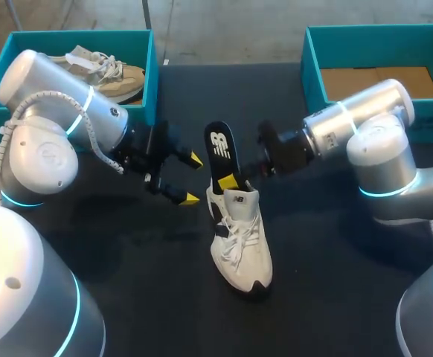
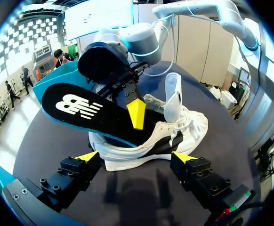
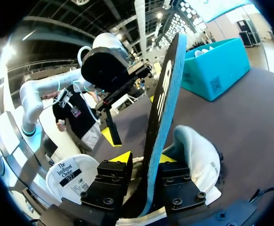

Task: Take the shoe out of the shoebox, open the shoe tongue, remove and reinsert the insole, then place the shoe into the shoebox

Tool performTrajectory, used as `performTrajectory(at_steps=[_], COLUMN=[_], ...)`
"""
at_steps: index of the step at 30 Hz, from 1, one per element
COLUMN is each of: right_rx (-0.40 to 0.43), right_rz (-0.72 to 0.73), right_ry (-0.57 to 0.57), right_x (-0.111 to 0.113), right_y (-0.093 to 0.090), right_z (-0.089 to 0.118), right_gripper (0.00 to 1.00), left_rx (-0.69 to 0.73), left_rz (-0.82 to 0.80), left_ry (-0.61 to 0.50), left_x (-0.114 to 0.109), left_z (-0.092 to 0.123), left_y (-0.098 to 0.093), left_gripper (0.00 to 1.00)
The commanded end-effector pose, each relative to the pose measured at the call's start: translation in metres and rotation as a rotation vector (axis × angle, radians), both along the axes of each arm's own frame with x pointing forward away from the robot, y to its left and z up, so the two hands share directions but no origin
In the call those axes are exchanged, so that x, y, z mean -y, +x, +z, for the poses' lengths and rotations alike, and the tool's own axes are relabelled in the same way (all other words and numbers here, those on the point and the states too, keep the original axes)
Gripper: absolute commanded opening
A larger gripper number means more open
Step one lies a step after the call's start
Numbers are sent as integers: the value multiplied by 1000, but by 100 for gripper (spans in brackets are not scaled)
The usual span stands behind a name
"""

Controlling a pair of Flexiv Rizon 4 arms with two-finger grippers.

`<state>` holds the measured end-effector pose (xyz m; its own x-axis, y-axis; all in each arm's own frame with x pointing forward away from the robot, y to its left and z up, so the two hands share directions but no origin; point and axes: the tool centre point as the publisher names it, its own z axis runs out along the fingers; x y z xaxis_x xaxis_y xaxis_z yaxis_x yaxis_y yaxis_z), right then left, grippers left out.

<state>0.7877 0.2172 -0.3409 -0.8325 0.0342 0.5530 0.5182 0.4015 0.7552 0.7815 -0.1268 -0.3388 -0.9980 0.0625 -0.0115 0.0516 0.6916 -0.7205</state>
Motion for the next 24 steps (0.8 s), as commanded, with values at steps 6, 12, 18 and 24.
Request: performTrajectory(at_steps=[6,12,18,24], right_rx=[-1,-24,-65,-99], right_rz=[17,21,18,3], right_ry=[-3,-25,-47,-52], right_x=[-6,-4,2,6], right_y=[12,3,-12,-27], right_z=[0,-4,-13,-21], right_gripper=[0,0,0,0], left_rx=[1,1,1,1], left_rz=[1,1,1,1], left_ry=[2,2,2,2], left_x=[0,0,0,0], left_z=[-1,-1,-1,-1], left_y=[0,0,0,0], left_gripper=[100,100,100,100])
